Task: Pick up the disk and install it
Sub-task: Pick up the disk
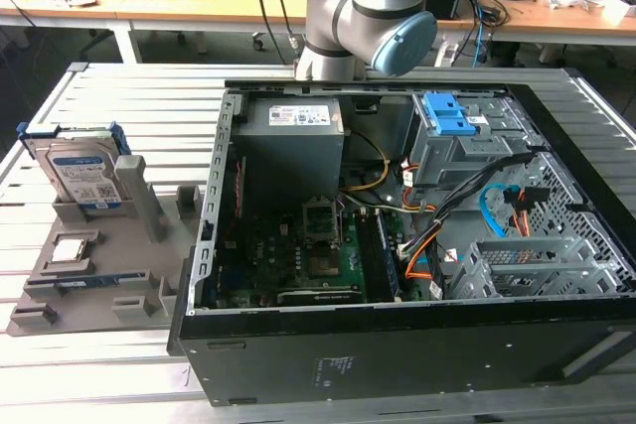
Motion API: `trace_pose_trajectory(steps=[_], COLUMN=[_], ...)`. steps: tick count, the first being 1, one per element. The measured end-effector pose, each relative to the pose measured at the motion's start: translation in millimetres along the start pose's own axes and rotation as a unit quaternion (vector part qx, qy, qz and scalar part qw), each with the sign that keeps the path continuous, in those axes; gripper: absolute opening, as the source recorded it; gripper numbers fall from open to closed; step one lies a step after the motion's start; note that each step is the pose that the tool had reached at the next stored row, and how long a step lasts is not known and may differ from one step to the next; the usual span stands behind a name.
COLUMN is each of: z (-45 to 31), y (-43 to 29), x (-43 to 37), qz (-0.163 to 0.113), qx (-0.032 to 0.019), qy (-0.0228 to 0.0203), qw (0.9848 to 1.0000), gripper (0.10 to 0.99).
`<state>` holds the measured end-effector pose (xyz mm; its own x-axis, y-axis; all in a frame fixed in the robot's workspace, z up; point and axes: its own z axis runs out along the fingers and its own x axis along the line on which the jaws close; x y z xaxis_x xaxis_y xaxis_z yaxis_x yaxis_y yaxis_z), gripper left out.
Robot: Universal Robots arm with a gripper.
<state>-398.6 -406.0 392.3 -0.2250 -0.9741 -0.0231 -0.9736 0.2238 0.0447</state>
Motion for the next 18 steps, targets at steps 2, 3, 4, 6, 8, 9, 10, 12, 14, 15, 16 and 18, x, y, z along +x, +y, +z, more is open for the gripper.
trace_pose_trajectory(steps=[2,3,4,6,8,9,10,12,14,15,16,18], z=[0.0,0.0,0.0,0.0,0.0,0.0,0.0,0.0,0.0,0.0,0.0,0.0], y=[0.0,0.0,0.0,0.0,0.0,0.0,0.0,0.0,0.0,0.0,0.0,0.0], x=[0.0,0.0,0.0,0.0,0.0,0.0,0.0,0.0,0.0,0.0,0.0,0.0], qz=[-0.010,-0.014,-0.017,-0.025,-0.036,-0.040,-0.044,-0.053,-0.061,-0.065,-0.071,-0.078], qx=[-0.0002,-0.0003,-0.0004,-0.0006,-0.0008,-0.0009,-0.0010,-0.0012,-0.0014,-0.0015,-0.0016,-0.0018], qy=[0.0004,0.0006,0.0008,0.0011,0.0016,0.0018,0.0020,0.0024,0.0027,0.0029,0.0032,0.0035], qw=[0.9999,0.9999,0.9998,0.9997,0.9994,0.9992,0.9990,0.9986,0.9981,0.9979,0.9975,0.9970], gripper=[0.106,0.106,0.106,0.106,0.106,0.106,0.106,0.106,0.106,0.106,0.106,0.106])
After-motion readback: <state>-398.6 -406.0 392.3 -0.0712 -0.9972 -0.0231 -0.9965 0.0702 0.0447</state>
